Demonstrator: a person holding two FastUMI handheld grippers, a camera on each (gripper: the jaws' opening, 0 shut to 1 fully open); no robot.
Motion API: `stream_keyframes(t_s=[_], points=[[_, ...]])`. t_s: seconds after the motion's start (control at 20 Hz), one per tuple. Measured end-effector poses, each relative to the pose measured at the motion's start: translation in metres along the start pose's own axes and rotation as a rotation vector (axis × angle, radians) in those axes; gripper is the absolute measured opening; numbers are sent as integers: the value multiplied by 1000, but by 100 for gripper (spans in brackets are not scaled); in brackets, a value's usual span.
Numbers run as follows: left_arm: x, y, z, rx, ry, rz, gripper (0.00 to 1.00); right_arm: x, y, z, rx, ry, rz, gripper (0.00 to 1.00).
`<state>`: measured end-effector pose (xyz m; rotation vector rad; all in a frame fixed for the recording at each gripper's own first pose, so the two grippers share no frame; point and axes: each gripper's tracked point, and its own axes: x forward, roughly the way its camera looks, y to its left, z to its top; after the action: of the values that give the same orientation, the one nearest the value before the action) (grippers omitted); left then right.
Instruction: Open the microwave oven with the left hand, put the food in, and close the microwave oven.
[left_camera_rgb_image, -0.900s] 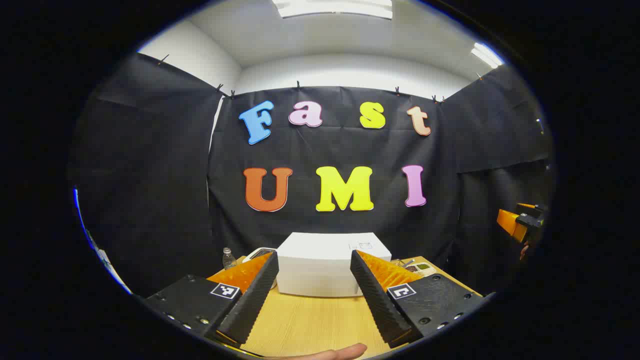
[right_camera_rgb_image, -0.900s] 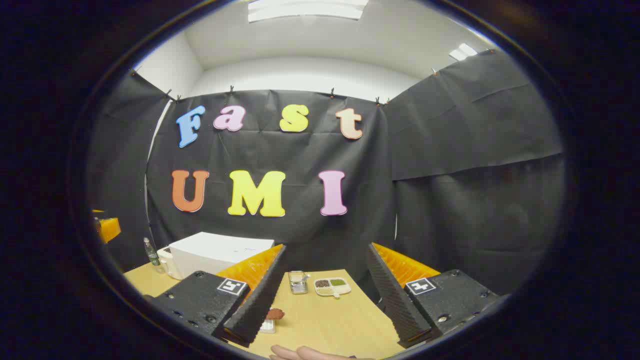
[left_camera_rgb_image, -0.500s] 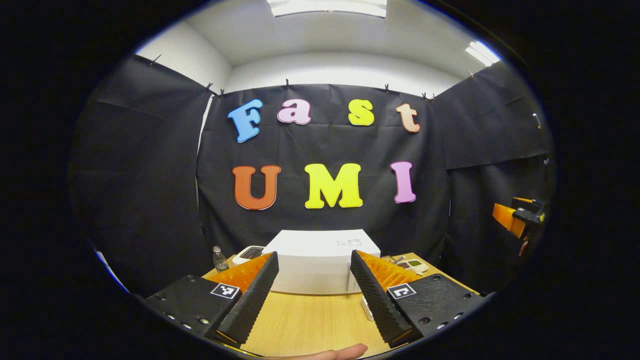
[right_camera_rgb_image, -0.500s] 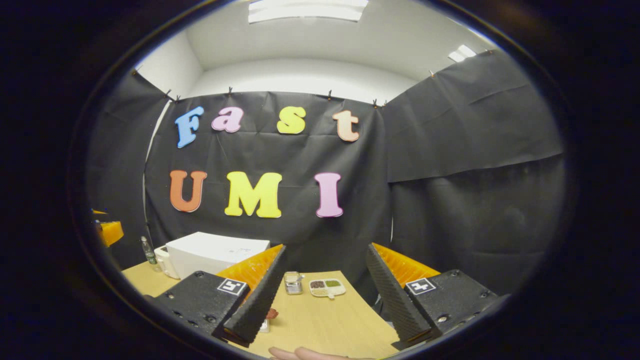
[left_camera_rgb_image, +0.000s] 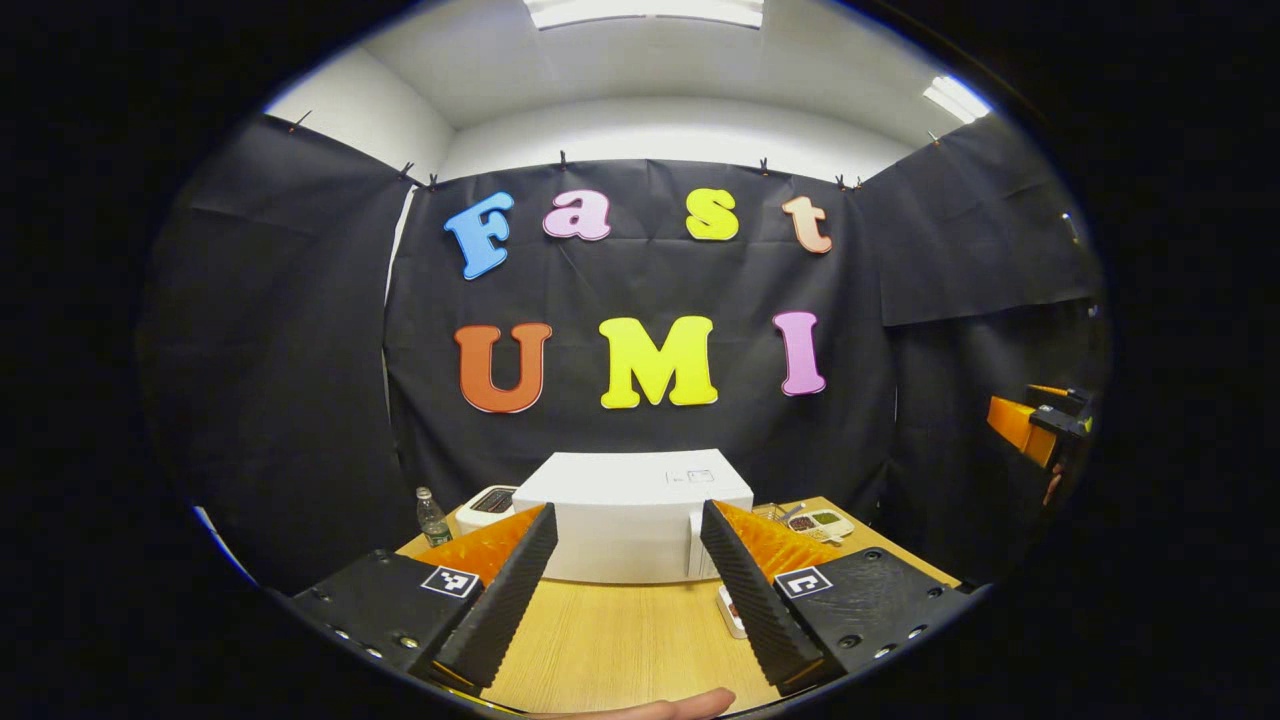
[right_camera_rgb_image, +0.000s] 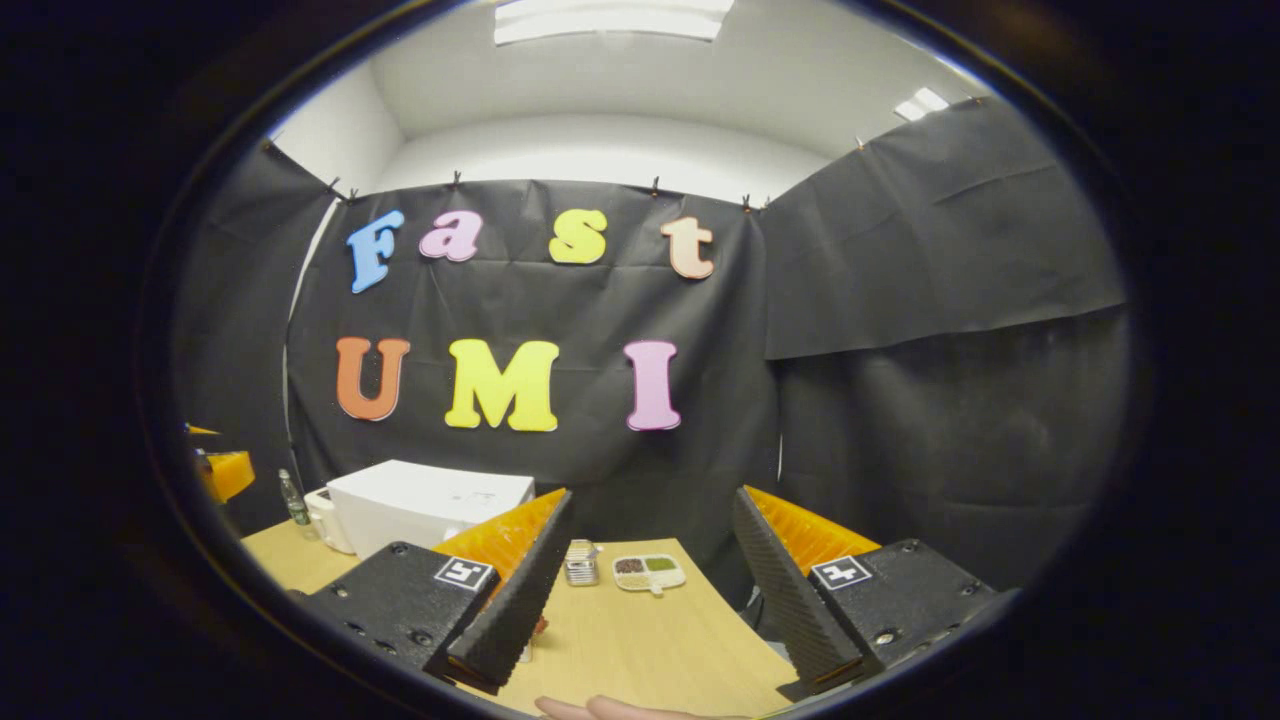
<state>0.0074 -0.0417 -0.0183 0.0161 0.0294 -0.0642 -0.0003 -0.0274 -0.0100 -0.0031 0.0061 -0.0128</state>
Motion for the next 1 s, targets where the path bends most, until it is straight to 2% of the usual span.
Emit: stream_keyframes(t_s=[0.4,0.75,1.0], points=[[67,-34,-51,-59,57,-65,92,4,-11,-11,0,2,4,100],[143,-84,-124,-161,145,-185,92,15,-26,-32,9,24,10,100],[201,-103,-182,-145,210,-179,92,30,-38,-56,-6,51,12,100]])
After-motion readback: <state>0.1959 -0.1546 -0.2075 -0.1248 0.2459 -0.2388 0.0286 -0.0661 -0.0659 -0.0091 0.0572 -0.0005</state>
